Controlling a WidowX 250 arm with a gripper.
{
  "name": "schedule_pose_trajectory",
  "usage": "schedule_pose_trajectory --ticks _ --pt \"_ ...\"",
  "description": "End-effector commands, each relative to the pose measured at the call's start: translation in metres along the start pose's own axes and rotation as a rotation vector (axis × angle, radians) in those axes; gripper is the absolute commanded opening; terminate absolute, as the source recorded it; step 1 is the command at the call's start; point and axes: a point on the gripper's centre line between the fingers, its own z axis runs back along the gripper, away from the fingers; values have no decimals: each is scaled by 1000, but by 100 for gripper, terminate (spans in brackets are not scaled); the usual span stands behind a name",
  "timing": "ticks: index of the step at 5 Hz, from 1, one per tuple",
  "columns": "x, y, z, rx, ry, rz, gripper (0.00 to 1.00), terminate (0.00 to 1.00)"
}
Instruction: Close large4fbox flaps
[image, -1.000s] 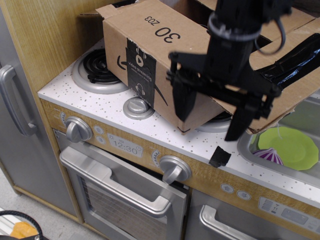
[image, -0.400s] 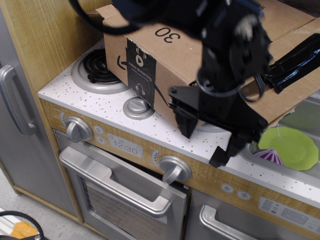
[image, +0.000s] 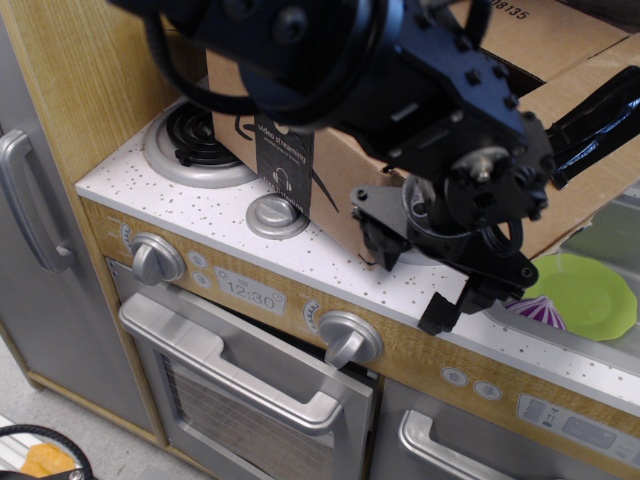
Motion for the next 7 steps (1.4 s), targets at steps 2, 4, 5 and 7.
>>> schedule_pose_trajectory --ticks 2,4,5,7 --pt "45 1 48 74 -71 -82 100 0" --pt "70 33 72 188 -94 -185 100 0" --pt "78 51 71 217 -104 -220 100 0" --pt "95 92 72 260 -129 -288 100 0"
